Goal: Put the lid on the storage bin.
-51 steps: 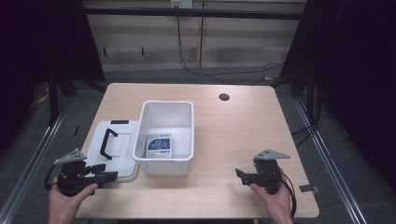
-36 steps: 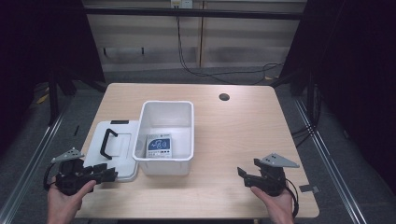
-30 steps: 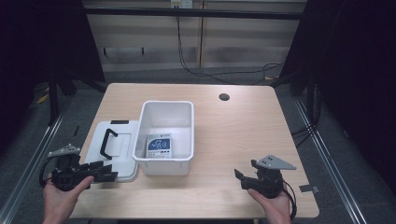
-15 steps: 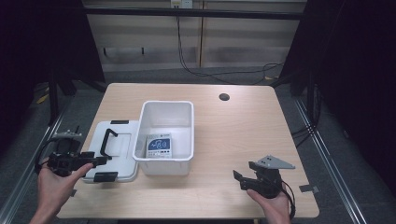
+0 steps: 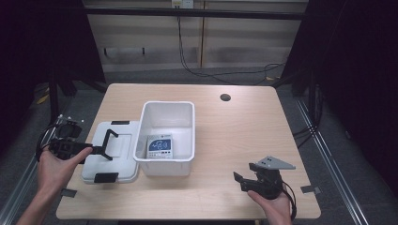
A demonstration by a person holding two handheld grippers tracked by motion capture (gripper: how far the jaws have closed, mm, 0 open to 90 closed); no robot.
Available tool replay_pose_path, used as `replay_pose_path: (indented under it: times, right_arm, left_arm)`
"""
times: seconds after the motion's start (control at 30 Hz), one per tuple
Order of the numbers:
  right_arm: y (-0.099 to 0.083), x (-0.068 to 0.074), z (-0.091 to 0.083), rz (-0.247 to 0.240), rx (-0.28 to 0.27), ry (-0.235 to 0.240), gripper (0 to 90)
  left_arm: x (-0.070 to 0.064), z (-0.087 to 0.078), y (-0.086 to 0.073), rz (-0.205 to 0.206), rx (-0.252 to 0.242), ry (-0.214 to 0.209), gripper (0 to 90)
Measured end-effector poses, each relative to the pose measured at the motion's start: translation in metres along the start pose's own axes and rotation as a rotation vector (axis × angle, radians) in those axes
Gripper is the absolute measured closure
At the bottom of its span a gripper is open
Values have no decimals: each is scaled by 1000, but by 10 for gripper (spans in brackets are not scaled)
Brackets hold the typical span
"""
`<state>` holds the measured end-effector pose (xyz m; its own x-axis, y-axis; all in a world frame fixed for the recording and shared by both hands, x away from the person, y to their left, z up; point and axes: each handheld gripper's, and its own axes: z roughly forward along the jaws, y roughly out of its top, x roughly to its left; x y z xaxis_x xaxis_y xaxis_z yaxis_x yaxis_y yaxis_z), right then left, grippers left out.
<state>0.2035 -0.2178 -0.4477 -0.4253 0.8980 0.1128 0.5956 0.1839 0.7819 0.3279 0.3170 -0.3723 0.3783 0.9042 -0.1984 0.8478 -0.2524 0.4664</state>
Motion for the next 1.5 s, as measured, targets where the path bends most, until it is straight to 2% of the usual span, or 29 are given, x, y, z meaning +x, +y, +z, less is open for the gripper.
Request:
replay_pose_path:
  times: [0.03,0.07,0.13,0.4,0.5,0.7,0.73,0.83,0.87,1.07,1.17,1.23,1.3,1.43,1.47,1.5]
  right_arm:
    - [0,0,0,-2,2,2,303]
    - [0,0,0,-3,3,3,304]
    - [0,0,0,-3,5,4,304]
    - [0,-1,0,-6,6,7,304]
    - [0,-1,1,1,16,4,304]
    - [-1,-1,1,-2,17,2,304]
    - [-1,-1,1,-5,18,3,304]
    - [-1,-1,1,-5,19,4,304]
    - [-1,-1,1,-2,21,4,304]
    - [-1,-1,1,2,22,1,304]
    - [-1,-1,1,-2,22,5,303]
    - [-1,-1,2,0,24,4,303]
    - [-1,-1,2,1,25,4,303]
    - [-1,-1,2,-1,24,5,303]
    - [-1,-1,2,-1,24,5,303]
    - [-1,-1,2,-1,25,4,303]
  left_arm:
    - [0,0,0,0,0,0,466]
    - [2,2,5,-16,22,23,498]
    - [4,4,9,-32,35,18,522]
    - [9,15,19,-35,96,33,557]
    - [10,18,24,-40,117,38,615]
    - [12,20,35,-74,151,46,636]
    - [12,22,40,-109,151,49,636]
    - [12,25,43,-106,154,62,635]
    - [11,27,44,-121,148,65,635]
    - [15,38,49,-88,150,83,630]
    - [16,42,52,-84,145,70,611]
    - [17,46,54,-78,183,64,602]
    - [17,48,55,-80,192,74,602]
    - [18,56,59,-103,226,93,617]
    - [19,58,60,-140,240,101,630]
    - [19,58,60,-140,240,101,631]
